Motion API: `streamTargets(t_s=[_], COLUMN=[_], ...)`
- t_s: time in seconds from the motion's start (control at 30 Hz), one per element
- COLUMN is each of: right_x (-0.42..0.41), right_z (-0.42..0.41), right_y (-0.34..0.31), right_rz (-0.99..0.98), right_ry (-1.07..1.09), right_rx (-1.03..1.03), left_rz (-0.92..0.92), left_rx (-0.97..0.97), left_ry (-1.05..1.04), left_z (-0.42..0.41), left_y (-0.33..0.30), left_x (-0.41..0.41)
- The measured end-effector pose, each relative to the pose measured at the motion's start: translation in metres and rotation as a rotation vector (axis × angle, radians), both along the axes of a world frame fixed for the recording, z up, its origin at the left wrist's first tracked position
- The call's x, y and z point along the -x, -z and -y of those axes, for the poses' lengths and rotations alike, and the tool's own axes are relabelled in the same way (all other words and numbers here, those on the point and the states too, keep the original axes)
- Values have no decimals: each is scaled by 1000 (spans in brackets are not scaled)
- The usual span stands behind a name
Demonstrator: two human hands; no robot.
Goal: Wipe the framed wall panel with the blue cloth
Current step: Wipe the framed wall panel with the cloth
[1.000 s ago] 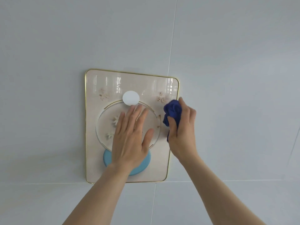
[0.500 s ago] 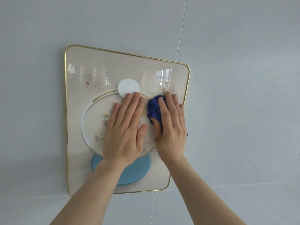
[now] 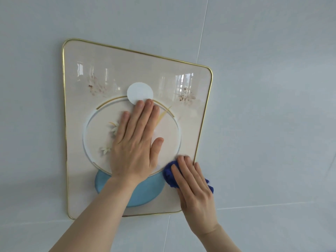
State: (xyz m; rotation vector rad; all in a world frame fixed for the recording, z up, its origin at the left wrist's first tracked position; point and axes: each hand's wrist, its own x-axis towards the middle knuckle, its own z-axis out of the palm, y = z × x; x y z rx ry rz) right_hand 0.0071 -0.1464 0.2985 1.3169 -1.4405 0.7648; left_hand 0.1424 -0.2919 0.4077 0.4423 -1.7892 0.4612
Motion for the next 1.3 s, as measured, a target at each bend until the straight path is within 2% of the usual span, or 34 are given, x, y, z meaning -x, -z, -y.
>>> streamTargets(t_s=[0.1,0.17,0.3,0.37,0.57,0.7,1.03,1.3], right_x=[2,-5,-35,-41,-35,-20,-19,-22], right_z=[-27,-39,-50,-47,-11,19,54,49], right_y=[12,4,-48,-81,-180,-216,-210,-197], right_rz=[-11,67,576,707,497,407,306,17], right_ry=[45,-6,-222,-267,-255,-214,-217,-117], right_rx=[-133,-145,54,199,447,468,440,262], left_rz=[22,27,20,15,24,11,-5,-16], left_rx=[-7,-11,-13,-5,3,10,19,12], left_ry=[-27,-34,-35,-36,-71,-71,-69,-59], left_z=[-1,-1,-3,-3,-1,-1,-1,-2], left_y=[-1,-1,-1,-1,-1,0,0,1], left_x=[-1,-1,-1,0,0,1,5,5])
